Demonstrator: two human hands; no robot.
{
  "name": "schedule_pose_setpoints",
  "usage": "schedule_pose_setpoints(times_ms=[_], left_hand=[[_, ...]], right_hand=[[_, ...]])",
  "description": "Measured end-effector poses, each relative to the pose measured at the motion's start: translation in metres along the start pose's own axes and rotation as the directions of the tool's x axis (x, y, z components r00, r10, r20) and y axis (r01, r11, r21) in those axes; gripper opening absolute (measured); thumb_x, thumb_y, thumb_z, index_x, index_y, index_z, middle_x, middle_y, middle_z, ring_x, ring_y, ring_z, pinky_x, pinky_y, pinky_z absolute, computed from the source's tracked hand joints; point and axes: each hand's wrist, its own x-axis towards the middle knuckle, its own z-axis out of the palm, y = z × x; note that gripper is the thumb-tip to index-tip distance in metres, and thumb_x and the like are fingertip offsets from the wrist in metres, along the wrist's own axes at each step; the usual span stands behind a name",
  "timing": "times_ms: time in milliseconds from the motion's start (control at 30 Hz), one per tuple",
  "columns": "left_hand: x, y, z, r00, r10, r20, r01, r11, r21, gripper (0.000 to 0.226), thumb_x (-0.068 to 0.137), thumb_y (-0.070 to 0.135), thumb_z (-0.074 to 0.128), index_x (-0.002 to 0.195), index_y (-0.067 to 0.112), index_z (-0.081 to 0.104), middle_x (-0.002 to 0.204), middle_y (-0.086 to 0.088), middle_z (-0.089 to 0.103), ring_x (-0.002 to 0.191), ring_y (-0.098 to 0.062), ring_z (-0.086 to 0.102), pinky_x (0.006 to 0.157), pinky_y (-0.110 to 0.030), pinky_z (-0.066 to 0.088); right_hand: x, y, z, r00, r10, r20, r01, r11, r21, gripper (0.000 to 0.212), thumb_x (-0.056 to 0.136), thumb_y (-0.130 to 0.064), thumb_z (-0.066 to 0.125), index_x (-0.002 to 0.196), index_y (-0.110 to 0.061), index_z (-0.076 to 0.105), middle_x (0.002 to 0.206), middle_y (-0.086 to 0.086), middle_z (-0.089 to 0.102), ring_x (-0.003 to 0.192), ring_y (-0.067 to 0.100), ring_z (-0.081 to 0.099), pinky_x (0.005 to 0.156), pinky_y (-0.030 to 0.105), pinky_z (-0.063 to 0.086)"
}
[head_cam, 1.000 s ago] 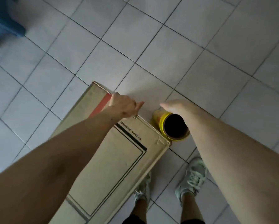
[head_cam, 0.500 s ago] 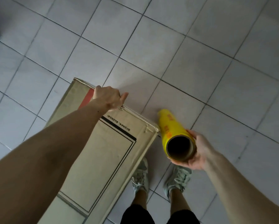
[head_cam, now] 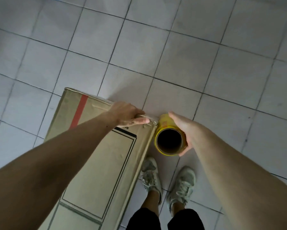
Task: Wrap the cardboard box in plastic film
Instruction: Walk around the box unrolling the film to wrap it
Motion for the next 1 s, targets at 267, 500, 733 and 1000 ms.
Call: schedule_pose_setpoints(times_ms=[267, 500, 733, 1000], left_hand=[[-0.002, 0.009, 0.001, 0.993, -0.086, -0.075, 0.087, 0.996, 0.016, 0.122, 0.053, 0.095, -0.023, 0.117, 0.04, 0.066, 0.077, 0.003, 0.067, 0.073, -0.017, 0.062, 0.058, -0.024, 0.042], [-0.001, 0.01, 0.005, 0.987, -0.157, -0.045, 0.159, 0.987, 0.033, 0.107, 0.066, 0.094, -0.008, 0.118, 0.038, 0.067, 0.077, 0.0, 0.067, 0.075, -0.019, 0.062, 0.067, -0.029, 0.047], [-0.015, 0.033, 0.005, 0.991, -0.089, -0.1, 0.093, 0.995, 0.034, 0.089, 0.085, 0.076, 0.001, 0.15, 0.026, 0.036, 0.143, -0.009, 0.051, 0.13, -0.031, 0.046, 0.103, -0.05, 0.035], [-0.019, 0.082, 0.023, 0.955, -0.286, -0.083, 0.281, 0.957, -0.066, 0.083, 0.081, 0.084, 0.023, 0.143, 0.031, 0.036, 0.142, -0.012, 0.037, 0.139, -0.035, 0.026, 0.115, -0.062, -0.01]], right_hand=[[0.018, 0.092, 0.014, 0.973, 0.004, 0.229, -0.129, 0.836, 0.533, 0.07, 0.073, -0.058, 0.07, 0.126, -0.016, 0.05, 0.114, 0.019, 0.064, 0.101, 0.04, 0.062, 0.085, 0.057, 0.052], [0.029, 0.168, 0.06, 0.849, -0.057, 0.526, -0.475, 0.356, 0.805, 0.074, 0.08, -0.056, 0.065, 0.13, -0.004, 0.047, 0.12, 0.03, 0.059, 0.106, 0.049, 0.061, 0.091, 0.059, 0.05], [0.029, 0.17, 0.053, 0.941, -0.052, 0.334, -0.23, 0.626, 0.746, 0.041, 0.097, -0.042, 0.047, 0.128, -0.016, 0.047, 0.13, 0.025, 0.055, 0.114, 0.044, 0.058, 0.099, 0.067, 0.041], [0.015, 0.122, 0.047, 0.983, -0.073, 0.166, 0.014, 0.943, 0.333, 0.098, 0.073, -0.079, 0.057, 0.149, -0.024, 0.026, 0.154, 0.018, 0.029, 0.125, 0.053, 0.044, 0.088, 0.07, 0.045]])
